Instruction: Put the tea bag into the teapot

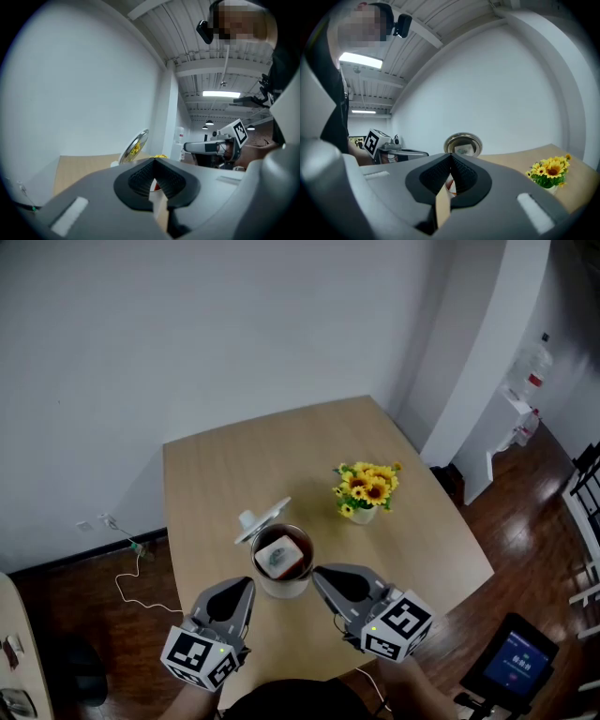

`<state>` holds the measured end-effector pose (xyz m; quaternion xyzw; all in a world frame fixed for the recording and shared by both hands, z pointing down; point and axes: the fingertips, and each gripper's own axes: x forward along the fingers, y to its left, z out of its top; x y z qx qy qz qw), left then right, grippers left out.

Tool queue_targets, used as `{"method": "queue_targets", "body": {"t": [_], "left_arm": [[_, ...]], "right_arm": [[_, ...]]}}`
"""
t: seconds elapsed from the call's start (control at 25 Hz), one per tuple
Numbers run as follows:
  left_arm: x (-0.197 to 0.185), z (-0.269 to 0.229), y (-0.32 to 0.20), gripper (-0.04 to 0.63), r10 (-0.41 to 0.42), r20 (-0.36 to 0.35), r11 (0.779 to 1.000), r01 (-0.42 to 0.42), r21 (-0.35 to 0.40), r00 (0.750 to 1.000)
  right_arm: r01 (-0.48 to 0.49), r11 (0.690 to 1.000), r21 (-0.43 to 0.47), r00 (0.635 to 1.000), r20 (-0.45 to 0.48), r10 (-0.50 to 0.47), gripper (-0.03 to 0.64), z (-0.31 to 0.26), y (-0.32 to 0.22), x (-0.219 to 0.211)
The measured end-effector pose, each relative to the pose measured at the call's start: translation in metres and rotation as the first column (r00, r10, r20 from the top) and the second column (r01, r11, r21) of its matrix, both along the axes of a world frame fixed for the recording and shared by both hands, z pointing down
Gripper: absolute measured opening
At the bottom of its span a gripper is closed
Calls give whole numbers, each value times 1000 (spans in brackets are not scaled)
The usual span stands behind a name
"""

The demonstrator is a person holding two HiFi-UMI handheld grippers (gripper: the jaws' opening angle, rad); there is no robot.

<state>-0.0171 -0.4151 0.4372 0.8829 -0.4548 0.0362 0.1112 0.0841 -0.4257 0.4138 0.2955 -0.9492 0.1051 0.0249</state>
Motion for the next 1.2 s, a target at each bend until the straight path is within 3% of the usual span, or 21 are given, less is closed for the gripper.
{"method": "queue_targets", "body": {"t": [0.56,0.76,1.2], "left_arm": [[-14,-26,58,3,76,-40,997,-75,22,996],[-21,-26,68,5,70,-30,997,-70,8,997],[-14,-37,80,5,104,-3,993,-104,54,995]], "right_arm": [[-78,995,61,997,-18,80,2,-28,70,-10],[-78,995,68,997,-13,80,2,-32,71,-19],[-82,991,103,996,-26,86,2,-41,72,-18]]}}
